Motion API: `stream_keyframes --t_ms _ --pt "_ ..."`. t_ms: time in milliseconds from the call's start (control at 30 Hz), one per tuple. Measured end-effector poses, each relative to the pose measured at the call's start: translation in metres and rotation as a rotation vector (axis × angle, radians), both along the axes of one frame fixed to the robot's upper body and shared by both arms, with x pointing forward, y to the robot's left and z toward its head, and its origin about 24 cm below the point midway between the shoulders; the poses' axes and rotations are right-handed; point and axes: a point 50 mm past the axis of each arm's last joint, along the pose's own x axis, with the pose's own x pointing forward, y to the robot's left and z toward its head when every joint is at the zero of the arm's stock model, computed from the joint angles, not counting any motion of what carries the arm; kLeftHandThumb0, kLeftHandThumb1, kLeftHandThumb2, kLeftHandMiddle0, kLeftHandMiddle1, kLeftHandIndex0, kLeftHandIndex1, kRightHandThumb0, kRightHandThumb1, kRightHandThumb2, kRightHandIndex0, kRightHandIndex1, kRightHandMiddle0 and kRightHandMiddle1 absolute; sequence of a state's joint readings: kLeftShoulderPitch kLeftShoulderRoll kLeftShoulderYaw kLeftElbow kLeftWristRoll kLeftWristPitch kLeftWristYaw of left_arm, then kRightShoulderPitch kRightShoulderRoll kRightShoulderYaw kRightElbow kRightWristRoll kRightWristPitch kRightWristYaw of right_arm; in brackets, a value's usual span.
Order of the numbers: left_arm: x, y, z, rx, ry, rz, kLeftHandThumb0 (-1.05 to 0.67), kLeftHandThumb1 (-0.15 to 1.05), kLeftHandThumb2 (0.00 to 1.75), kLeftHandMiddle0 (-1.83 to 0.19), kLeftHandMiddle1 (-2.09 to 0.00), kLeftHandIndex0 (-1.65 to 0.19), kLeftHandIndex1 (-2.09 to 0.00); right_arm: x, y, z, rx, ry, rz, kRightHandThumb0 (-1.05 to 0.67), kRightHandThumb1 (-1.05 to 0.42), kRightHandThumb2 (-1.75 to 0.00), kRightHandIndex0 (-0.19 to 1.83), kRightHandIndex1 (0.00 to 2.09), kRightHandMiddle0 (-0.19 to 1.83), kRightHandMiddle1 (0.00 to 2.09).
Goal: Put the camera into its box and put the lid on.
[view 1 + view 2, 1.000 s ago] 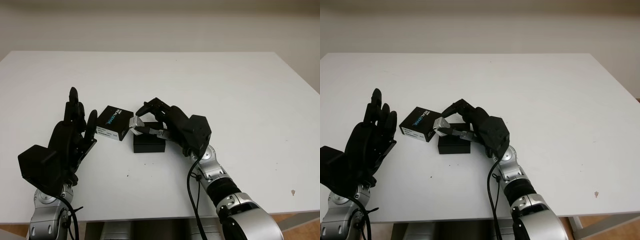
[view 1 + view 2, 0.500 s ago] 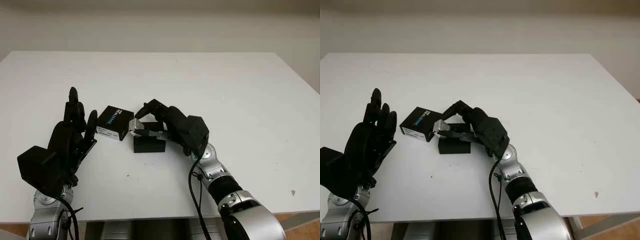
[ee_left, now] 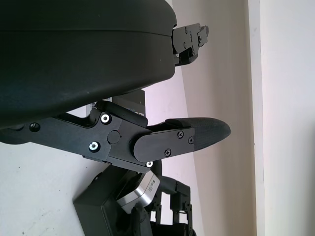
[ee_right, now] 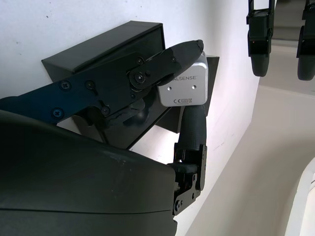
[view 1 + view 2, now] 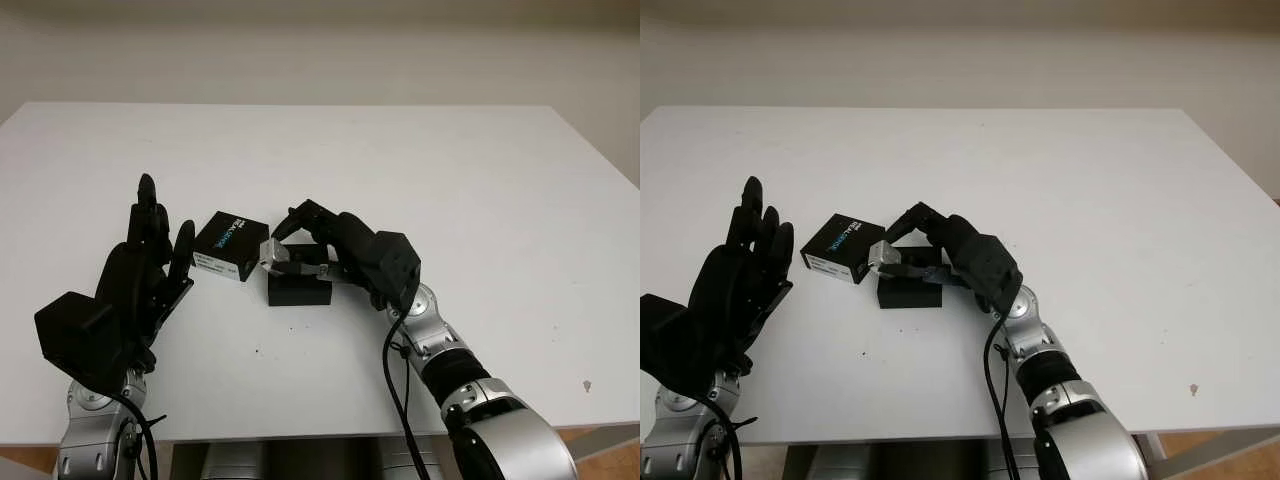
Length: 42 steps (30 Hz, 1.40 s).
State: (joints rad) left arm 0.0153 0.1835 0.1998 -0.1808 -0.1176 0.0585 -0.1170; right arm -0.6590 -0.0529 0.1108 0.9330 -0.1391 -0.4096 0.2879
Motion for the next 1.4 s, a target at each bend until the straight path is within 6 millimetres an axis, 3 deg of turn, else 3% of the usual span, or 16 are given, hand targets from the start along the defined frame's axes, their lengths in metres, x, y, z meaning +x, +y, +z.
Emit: stream_keyframes --t_ms 633,867,967,1033,1100,1400 --pt "0.0 0.003 0.001 0.015 0.006 -0.013 -0.61 1.05 0.55 0.19 0.0 0.19 0.0 -0.002 -0.037 -0.003 -0.046 0.004 -0.082 -0.49 -0.96 -0.05 0.21 0.05 0.32 1.62" --pt "0.0 0.005 0.001 0.028 0.015 -0.015 -0.6 1.05 0.55 0.19 -0.01 0.19 0.0 -0.002 -0.053 0.006 -0.101 -0.051 -0.102 -0.51 -0.96 -0.05 0.19 0.05 0.3 1.57" --pt "0.0 0.006 0.001 0.029 0.021 -0.016 -0.58 1.05 0.56 0.19 0.0 0.19 0.0 -0.004 -0.057 0.011 -0.151 -0.086 -0.079 -0.6 -0.93 -0.05 0.11 0.03 0.16 1.2" --pt "0.0 0.007 0.001 0.031 0.021 -0.017 -0.59 1.05 0.55 0.19 0.0 0.19 0.0 -0.006 -0.059 0.014 -0.198 -0.111 -0.062 -0.63 -0.92 -0.05 0.03 0.04 0.17 0.72" --pt "0.0 0.007 0.002 0.033 0.02 -0.015 -0.59 1.05 0.54 0.19 -0.01 0.19 -0.01 -0.008 -0.061 0.018 -0.248 -0.136 -0.05 -0.63 -0.91 -0.05 -0.01 0.04 0.22 0.44" --pt "0.0 0.008 0.002 0.037 0.023 -0.016 -0.59 1.05 0.54 0.19 -0.01 0.19 -0.01 -0.016 -0.063 0.023 -0.332 -0.144 -0.03 -0.6 -0.89 -0.05 -0.08 0.03 0.2 0.25"
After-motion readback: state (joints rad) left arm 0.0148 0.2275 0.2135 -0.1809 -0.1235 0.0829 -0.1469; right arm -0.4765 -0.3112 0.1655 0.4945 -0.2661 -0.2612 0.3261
